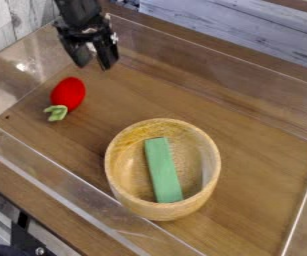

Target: Move the red object to the left side of the table

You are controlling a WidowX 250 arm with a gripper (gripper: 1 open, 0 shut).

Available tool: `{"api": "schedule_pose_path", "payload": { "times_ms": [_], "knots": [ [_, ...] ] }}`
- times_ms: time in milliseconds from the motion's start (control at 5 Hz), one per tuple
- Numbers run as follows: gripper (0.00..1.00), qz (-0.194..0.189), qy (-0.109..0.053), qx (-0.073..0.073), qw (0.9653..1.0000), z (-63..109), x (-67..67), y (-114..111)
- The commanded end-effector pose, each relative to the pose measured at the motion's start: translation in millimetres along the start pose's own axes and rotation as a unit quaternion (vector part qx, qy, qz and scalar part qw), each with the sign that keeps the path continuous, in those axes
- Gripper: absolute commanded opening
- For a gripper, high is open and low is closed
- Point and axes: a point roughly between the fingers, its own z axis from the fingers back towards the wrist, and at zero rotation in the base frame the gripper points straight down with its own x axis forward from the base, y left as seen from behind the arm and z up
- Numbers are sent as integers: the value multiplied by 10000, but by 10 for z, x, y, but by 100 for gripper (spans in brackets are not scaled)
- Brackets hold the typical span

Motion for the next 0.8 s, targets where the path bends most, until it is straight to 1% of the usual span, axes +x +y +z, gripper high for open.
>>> {"api": "schedule_pose_path", "payload": {
  "times_ms": [0,200,400,600],
  "knots": [
    [100,-450,-256,120,9986,360,93,-168],
    [100,-596,-181,73,9980,354,85,-170],
    [0,-731,-102,41,9973,325,76,-141],
    [0,-252,-172,114,9995,270,86,-203]
  ]
}}
